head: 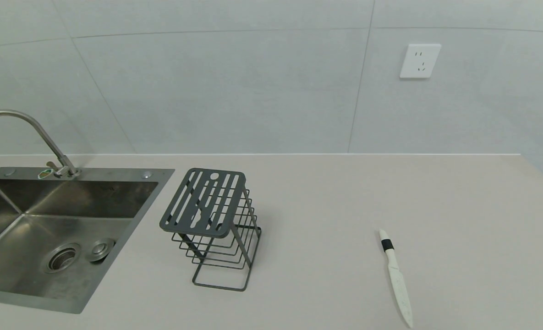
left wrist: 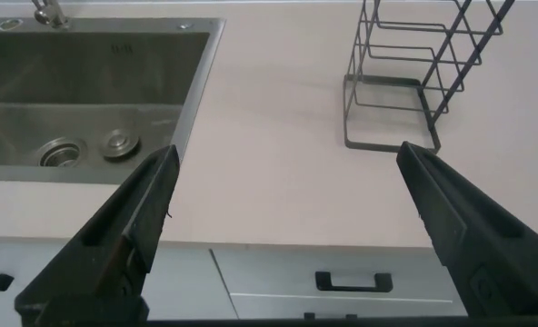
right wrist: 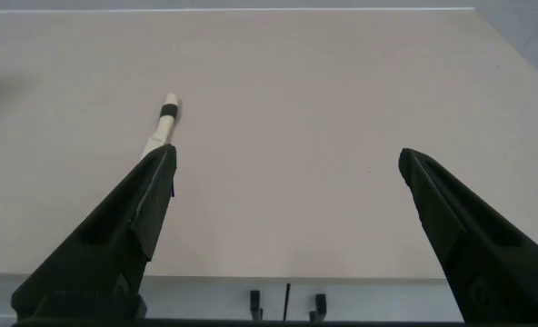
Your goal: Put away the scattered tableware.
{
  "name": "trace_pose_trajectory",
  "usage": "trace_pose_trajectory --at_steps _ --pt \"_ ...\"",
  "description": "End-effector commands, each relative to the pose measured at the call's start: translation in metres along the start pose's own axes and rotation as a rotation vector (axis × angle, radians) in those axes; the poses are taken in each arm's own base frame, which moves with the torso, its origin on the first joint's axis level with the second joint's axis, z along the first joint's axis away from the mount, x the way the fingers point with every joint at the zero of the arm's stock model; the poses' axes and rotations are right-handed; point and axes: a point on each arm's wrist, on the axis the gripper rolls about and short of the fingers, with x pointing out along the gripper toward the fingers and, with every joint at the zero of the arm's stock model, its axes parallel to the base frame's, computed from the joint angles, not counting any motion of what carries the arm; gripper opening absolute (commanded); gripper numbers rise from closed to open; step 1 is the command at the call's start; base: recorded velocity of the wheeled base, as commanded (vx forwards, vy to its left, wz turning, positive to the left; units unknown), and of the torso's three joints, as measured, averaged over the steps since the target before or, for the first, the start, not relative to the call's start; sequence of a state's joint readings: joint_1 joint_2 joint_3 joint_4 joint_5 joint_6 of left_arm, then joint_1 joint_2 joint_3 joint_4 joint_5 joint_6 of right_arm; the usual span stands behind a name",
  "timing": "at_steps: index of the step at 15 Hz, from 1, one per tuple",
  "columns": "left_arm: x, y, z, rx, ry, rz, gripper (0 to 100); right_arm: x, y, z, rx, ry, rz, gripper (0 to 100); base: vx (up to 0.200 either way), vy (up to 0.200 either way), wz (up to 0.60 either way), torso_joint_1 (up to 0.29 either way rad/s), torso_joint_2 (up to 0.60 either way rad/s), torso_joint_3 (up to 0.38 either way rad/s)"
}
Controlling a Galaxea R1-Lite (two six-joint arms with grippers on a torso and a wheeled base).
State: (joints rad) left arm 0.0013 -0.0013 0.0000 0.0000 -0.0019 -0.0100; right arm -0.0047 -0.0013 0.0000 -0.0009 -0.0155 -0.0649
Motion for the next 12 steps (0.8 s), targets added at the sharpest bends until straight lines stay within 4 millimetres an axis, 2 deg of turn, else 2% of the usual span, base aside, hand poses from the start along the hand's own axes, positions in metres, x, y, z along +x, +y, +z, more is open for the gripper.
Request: trace_pose_trajectory --at_steps 1,3,6,10,12 --pt "0.000 0.000 0.000 -0.007 0.001 -0.001 100 0.000 0.000 0.001 -0.029 -0.005 0.014 100 0.000 0.000 0.00 -0.105 0.22 0.139" --pt "0.000 0.000 0.000 -0.008 0.001 0.001 100 0.000 0.000 0.001 -0.024 -0.005 0.014 100 0.000 0.000 0.00 -0.141 0.34 0.198" --pt "0.000 0.000 0.000 -0.011 0.001 0.002 100 0.000 0.000 0.002 0.024 -0.019 0.015 100 0.000 0.000 0.00 -0.026 0.07 0.037" --pt "0.000 0.000 0.000 -0.010 0.001 0.002 100 -0.001 0.000 0.015 0.032 -0.143 0.018 100 0.000 0.000 0.00 0.000 0.00 0.000" --pt "0.000 0.000 0.000 -0.011 0.000 0.002 100 -0.002 0.004 0.018 0.115 -0.166 0.230 100 0.000 0.000 0.00 0.000 0.00 0.000"
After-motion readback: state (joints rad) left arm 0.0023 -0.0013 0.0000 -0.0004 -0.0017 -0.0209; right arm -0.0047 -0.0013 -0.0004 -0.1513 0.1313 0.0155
